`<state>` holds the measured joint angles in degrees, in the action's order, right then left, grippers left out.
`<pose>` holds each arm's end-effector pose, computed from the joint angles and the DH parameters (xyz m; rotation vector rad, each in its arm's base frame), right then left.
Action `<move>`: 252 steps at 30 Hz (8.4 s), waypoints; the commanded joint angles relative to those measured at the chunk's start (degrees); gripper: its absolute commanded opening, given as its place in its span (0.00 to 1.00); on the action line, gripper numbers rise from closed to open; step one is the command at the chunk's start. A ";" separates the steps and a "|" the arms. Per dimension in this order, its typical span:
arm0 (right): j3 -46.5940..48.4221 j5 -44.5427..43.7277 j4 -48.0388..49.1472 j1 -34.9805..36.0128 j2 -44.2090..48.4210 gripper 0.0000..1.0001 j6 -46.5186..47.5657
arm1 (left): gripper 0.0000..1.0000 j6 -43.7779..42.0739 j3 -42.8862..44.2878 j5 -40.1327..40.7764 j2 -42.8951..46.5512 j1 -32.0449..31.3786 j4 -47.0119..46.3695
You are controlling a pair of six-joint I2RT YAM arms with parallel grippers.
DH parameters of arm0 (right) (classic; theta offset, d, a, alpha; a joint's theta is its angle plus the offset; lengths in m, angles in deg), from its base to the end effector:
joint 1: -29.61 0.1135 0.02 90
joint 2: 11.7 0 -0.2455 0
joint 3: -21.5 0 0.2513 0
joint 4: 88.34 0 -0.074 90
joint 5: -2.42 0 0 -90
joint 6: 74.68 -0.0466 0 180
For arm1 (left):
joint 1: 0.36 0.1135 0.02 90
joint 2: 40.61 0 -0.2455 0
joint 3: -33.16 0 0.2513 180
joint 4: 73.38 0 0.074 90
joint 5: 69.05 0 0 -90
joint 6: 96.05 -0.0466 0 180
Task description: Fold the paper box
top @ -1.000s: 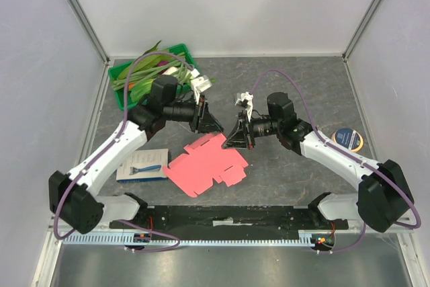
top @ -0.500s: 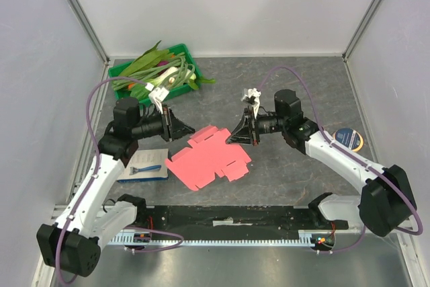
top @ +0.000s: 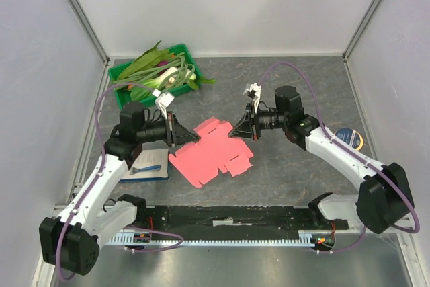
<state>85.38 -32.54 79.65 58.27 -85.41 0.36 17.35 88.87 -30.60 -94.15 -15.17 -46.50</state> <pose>0.2381 0.1737 0.2688 -0.9063 1.8364 1.4197 0.2022 -0.0912 0.2774 0.4612 2.0146 -1.3149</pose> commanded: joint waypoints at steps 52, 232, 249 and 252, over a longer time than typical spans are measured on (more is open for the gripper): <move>17.44 -41.95 -29.84 7.55 -22.26 0.00 21.99 | 0.19 -11.18 -1.98 18.68 -43.50 -14.28 -48.82; -24.40 -64.45 29.57 7.63 -13.74 0.00 -71.44 | 0.31 10.53 -25.89 40.74 -31.01 -18.94 -64.83; -22.99 -64.98 25.62 7.55 -12.16 0.00 -64.58 | 0.24 5.24 -22.19 40.61 -32.17 -18.94 -54.63; -23.17 -65.24 25.71 7.55 -12.42 0.00 -65.19 | 0.40 12.44 -31.76 44.85 -26.12 -19.12 -63.58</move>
<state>62.43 -94.87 111.78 65.51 -96.89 -69.67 23.16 65.79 7.61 -127.28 -34.20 -103.55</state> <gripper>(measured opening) 0.010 0.328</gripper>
